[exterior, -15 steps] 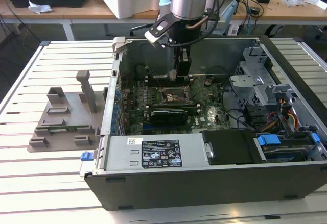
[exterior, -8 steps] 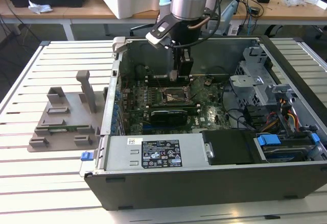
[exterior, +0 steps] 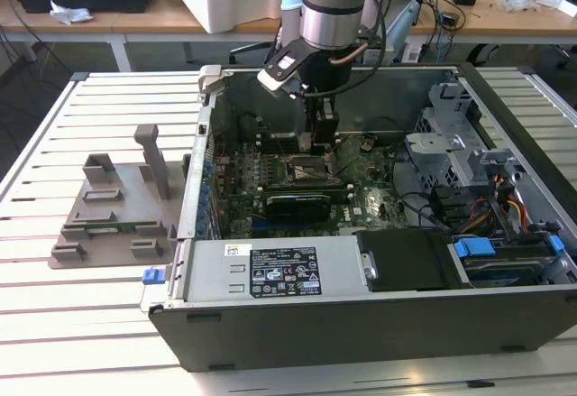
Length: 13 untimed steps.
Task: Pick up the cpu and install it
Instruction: 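Place the cpu into insertion slot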
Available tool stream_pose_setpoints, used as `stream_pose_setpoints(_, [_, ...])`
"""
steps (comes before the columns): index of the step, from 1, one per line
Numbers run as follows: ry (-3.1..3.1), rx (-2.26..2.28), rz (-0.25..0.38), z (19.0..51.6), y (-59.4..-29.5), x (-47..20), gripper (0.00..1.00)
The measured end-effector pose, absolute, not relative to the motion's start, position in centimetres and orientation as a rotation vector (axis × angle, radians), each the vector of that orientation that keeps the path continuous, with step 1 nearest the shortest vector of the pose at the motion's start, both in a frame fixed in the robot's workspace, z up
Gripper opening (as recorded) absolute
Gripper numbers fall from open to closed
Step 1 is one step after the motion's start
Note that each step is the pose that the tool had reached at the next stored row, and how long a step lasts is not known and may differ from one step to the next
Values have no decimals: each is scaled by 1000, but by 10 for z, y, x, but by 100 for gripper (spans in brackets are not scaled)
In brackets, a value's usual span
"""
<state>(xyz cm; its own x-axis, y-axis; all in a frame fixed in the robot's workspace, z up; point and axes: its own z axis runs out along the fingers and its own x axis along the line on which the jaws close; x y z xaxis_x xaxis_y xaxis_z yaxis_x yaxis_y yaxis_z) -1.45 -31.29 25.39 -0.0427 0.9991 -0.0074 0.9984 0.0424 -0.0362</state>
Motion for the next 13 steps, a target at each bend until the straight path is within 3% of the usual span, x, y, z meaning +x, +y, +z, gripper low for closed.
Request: stream_pose_setpoints(13, [-2244,-2169,49,230,-313,-15,55])
